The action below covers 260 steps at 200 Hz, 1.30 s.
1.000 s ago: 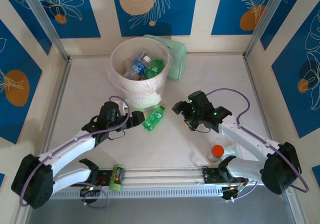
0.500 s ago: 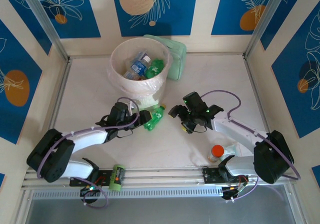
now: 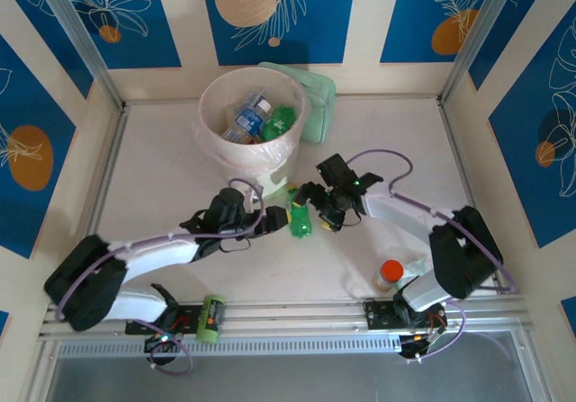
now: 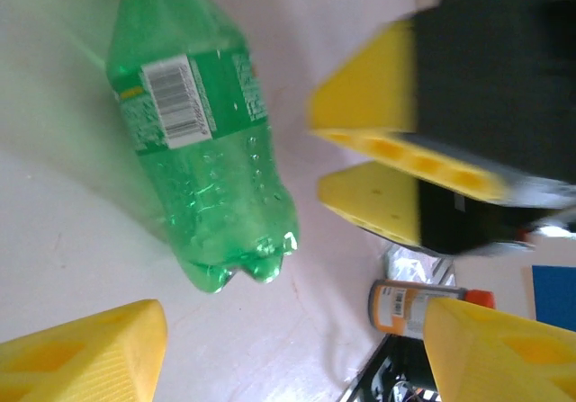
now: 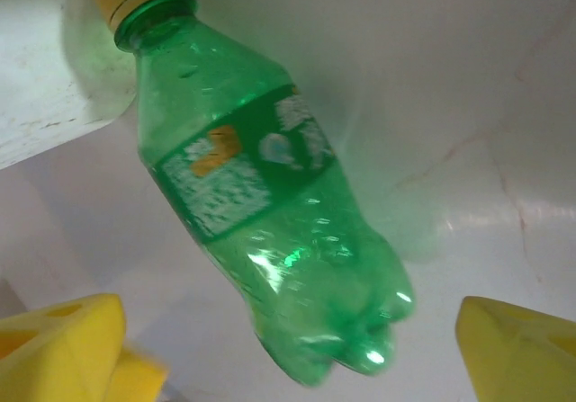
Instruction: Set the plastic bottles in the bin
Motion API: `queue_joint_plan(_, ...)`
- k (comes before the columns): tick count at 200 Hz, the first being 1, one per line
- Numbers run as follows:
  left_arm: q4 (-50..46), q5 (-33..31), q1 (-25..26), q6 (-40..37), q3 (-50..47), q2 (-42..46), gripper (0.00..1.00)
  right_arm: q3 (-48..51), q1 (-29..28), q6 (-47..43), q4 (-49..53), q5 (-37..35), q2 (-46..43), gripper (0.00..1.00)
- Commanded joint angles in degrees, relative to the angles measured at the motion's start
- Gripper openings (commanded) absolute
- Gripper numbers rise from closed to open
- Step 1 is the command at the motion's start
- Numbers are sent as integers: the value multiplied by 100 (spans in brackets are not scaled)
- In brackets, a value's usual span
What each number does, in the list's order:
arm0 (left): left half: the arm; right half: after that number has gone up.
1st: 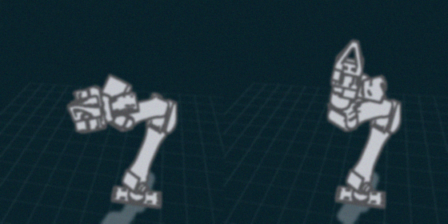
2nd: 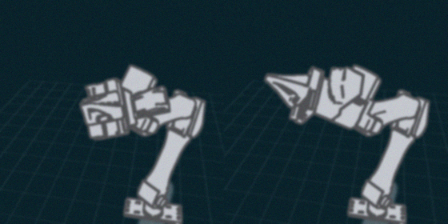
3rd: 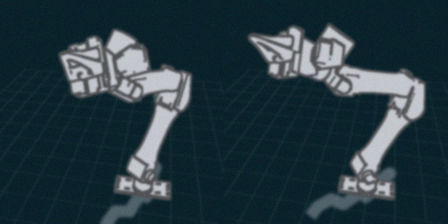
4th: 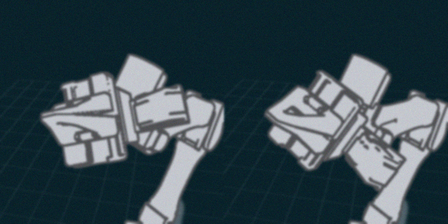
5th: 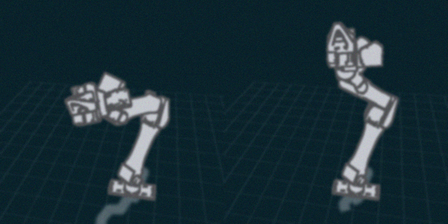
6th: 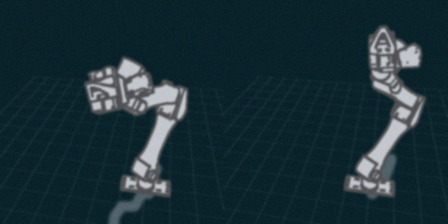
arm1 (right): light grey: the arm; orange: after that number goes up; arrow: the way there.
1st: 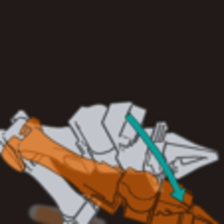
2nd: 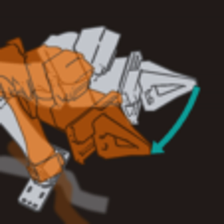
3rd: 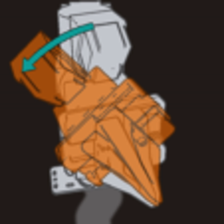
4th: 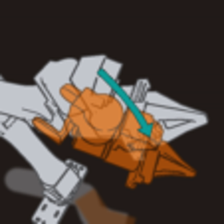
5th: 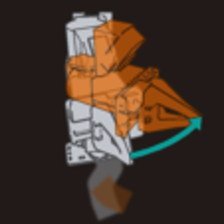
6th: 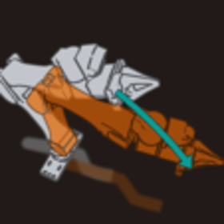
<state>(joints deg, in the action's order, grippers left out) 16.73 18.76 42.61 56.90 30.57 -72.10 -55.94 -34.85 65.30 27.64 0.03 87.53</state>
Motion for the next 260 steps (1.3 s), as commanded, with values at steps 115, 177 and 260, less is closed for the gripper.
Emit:
queue_joint_plan(115, -3735, -1384, -358, -804, 1126, 2524, 76, -1191, -216, -788, 1479, -794, 1593, 74)
queue_joint_plan(177, -3939, -1780, -391, -473, 1125, 2902, 75, -966, -193, -743, 1451, -882, 952, 66)
queue_joint_plan(260, -4926, -2798, -507, -1027, 2422, 2929, 77, -1072, 308, -763, 2283, -1136, -1500, 62)
